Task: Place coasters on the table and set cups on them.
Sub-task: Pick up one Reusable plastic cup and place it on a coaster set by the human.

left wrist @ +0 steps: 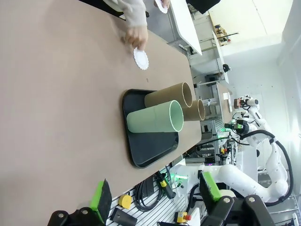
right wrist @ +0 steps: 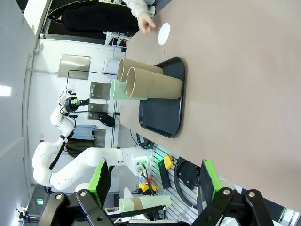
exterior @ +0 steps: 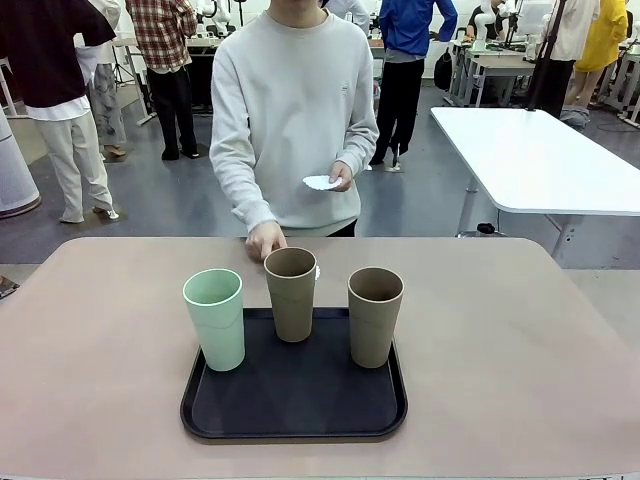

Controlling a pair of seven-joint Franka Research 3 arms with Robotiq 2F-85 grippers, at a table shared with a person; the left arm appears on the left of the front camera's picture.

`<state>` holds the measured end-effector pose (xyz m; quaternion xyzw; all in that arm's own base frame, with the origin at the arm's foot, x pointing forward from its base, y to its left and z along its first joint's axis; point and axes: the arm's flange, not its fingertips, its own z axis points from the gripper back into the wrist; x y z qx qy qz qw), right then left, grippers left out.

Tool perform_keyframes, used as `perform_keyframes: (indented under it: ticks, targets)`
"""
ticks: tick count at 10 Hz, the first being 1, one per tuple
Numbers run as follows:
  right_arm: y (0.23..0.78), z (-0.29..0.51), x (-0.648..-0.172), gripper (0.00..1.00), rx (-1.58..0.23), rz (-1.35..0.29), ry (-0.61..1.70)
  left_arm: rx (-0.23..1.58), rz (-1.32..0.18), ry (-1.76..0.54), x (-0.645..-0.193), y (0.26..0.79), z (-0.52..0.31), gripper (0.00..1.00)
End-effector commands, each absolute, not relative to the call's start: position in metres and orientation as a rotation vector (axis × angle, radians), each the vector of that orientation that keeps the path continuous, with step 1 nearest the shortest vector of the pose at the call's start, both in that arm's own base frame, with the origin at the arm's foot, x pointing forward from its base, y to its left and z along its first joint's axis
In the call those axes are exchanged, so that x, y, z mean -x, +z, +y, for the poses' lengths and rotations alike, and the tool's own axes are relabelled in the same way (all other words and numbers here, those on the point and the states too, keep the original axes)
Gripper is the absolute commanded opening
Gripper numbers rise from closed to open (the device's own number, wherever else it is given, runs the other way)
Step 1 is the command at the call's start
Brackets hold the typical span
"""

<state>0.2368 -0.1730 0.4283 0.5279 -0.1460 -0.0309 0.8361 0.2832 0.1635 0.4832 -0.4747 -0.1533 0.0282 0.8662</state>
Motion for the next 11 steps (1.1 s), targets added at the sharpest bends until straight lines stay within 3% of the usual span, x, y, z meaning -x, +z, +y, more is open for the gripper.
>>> perform_keyframes:
  ticks: [1,11]
  targets:
    - [0.4288,-0.174,-0.2397,1.0,-1.115,-0.321,-0.072,1.008,-0.329,0.049,-0.2842,0.484,0.1655,1.0]
    - [0.4288,-0.174,-0.2397,1.0,-1.115,-0.321,-0.072,1.008,-0.329,0.049,-0.2842,0.484,0.1655,1.0]
